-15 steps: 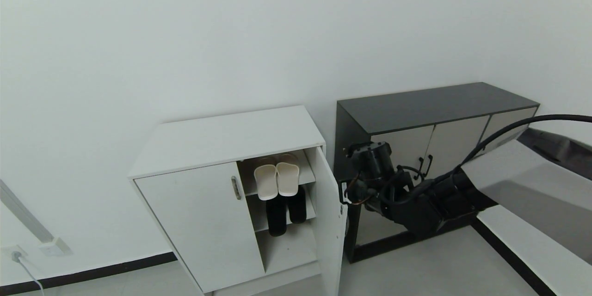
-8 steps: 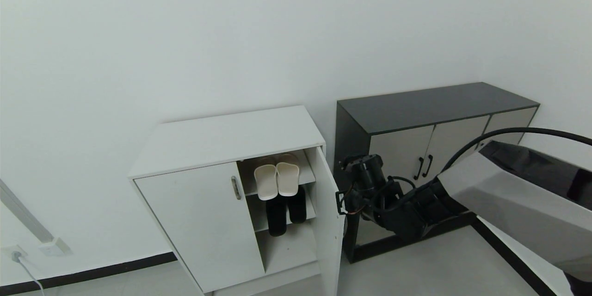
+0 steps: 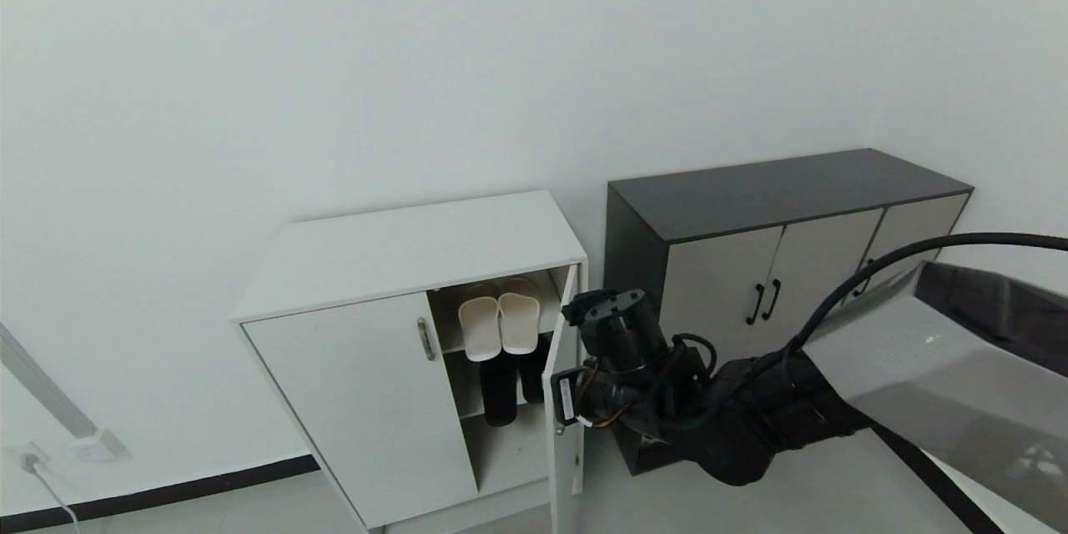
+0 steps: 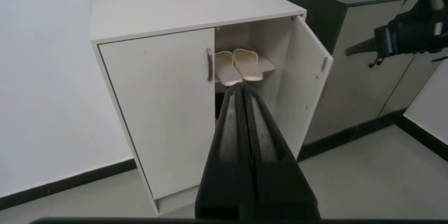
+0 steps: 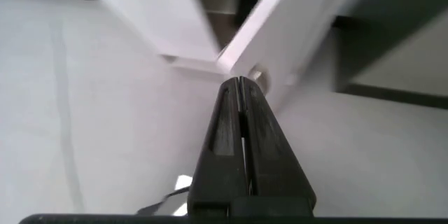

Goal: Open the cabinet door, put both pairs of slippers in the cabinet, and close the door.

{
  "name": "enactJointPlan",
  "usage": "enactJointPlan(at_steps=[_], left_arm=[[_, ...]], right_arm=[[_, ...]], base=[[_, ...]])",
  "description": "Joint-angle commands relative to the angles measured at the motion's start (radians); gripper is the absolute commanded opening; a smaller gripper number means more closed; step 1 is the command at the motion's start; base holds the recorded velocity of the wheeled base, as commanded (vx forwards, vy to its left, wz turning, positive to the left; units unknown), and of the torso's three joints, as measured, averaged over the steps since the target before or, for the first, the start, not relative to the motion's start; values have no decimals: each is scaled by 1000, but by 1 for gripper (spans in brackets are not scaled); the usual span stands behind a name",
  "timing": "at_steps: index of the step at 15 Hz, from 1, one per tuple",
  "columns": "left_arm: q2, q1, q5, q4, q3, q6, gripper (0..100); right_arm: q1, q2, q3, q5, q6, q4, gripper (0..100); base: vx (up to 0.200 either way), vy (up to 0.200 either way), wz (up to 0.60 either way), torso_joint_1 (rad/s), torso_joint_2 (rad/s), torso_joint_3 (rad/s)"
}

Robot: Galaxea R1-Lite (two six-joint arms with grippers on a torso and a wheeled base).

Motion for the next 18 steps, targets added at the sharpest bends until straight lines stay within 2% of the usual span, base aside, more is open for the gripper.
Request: enactJointPlan(at_steps=[1, 4, 9, 15, 18], left_arm=[[1, 0, 0, 0, 0, 0, 0], [1, 0, 0, 0, 0, 0, 0], [1, 0, 0, 0, 0, 0, 0], [1, 0, 0, 0, 0, 0, 0], [1, 0, 0, 0, 0, 0, 0]], right_arm=[[15, -81, 45, 16, -2, -7, 0], [-2, -115, 106, 27, -74, -17, 0], [-5, -118, 148, 25, -80, -71, 0], [-5, -116, 162, 28, -80, -73, 0], [-19, -115, 174, 28, -95, -102, 0]], base=[[0, 0, 0, 0, 0, 0], [0, 0, 0, 0, 0, 0], [0, 0, 0, 0, 0, 0], [0, 0, 600, 4, 4, 2], [0, 0, 0, 0, 0, 0]])
